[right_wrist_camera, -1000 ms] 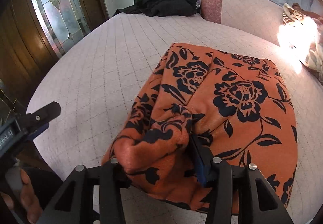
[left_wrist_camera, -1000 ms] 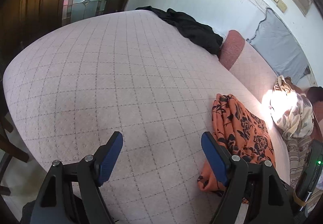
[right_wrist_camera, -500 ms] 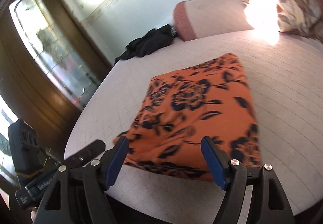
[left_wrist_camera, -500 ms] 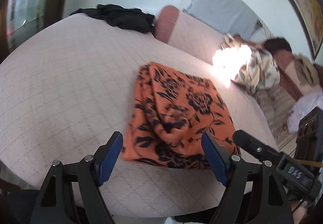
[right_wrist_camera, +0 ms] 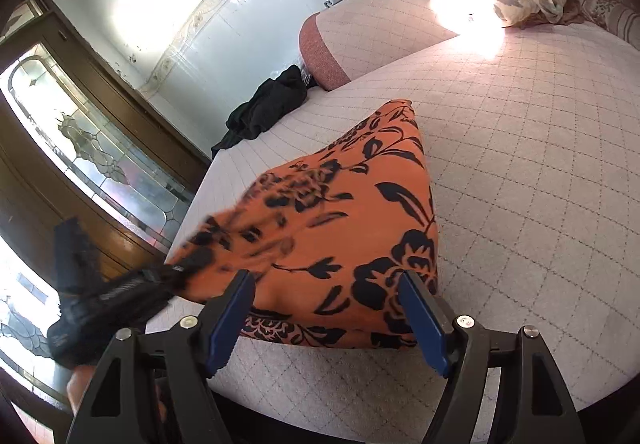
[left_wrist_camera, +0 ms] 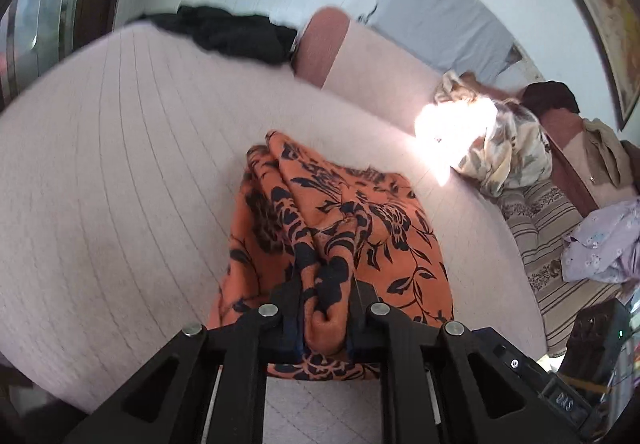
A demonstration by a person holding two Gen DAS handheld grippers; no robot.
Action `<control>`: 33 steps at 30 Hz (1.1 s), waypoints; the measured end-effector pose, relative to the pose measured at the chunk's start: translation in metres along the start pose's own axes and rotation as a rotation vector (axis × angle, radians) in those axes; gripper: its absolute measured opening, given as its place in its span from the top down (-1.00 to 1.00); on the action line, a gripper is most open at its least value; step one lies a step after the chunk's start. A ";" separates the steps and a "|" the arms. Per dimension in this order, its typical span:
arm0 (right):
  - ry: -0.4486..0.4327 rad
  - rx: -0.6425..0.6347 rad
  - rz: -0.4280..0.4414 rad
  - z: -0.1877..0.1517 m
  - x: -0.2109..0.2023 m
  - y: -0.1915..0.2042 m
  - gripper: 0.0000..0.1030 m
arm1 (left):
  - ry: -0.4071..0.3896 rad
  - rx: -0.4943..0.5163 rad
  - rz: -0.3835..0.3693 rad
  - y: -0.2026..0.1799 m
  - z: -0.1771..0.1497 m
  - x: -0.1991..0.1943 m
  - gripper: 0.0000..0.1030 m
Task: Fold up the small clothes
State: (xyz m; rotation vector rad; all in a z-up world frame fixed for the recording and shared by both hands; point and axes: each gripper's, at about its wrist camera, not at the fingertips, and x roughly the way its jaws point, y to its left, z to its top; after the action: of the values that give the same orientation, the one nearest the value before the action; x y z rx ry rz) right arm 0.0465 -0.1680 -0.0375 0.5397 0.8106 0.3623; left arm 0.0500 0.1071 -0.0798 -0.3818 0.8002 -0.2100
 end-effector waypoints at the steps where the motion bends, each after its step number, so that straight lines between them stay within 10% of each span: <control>1: 0.002 -0.001 0.000 0.000 0.001 0.000 -0.50 | 0.036 -0.029 0.024 0.010 -0.004 0.011 0.72; 5: 0.025 -0.012 0.012 0.000 0.007 0.007 -0.50 | 0.216 -0.172 0.002 0.057 -0.030 0.060 0.63; 13: 0.050 -0.121 0.074 0.014 0.026 0.042 -0.51 | 0.203 -0.254 -0.097 0.076 -0.030 0.054 0.53; 16: 0.185 0.012 0.145 0.013 0.062 0.018 -0.60 | 0.163 -0.261 -0.041 0.079 -0.027 0.034 0.24; 20: 0.240 0.219 0.193 -0.002 0.076 -0.026 -0.59 | 0.016 -0.188 0.070 0.068 -0.009 -0.008 0.17; 23: 0.251 0.214 0.195 -0.005 0.074 -0.025 -0.59 | -0.021 -0.091 0.017 0.038 0.013 -0.009 0.04; 27: 0.251 0.225 0.205 -0.007 0.070 -0.026 -0.60 | 0.025 0.061 -0.009 -0.009 0.023 0.036 -0.14; 30: 0.273 0.226 0.219 -0.003 0.057 -0.029 -0.59 | 0.162 0.154 0.223 -0.013 0.010 0.101 -0.14; 33: 0.236 0.207 0.271 0.015 0.036 -0.028 -0.60 | 0.152 0.123 0.231 0.002 -0.004 0.115 -0.23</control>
State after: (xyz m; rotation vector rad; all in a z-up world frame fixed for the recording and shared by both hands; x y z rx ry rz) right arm 0.0838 -0.1771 -0.0668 0.8143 1.0125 0.6032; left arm 0.1252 0.0704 -0.1585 -0.1562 0.9683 -0.0720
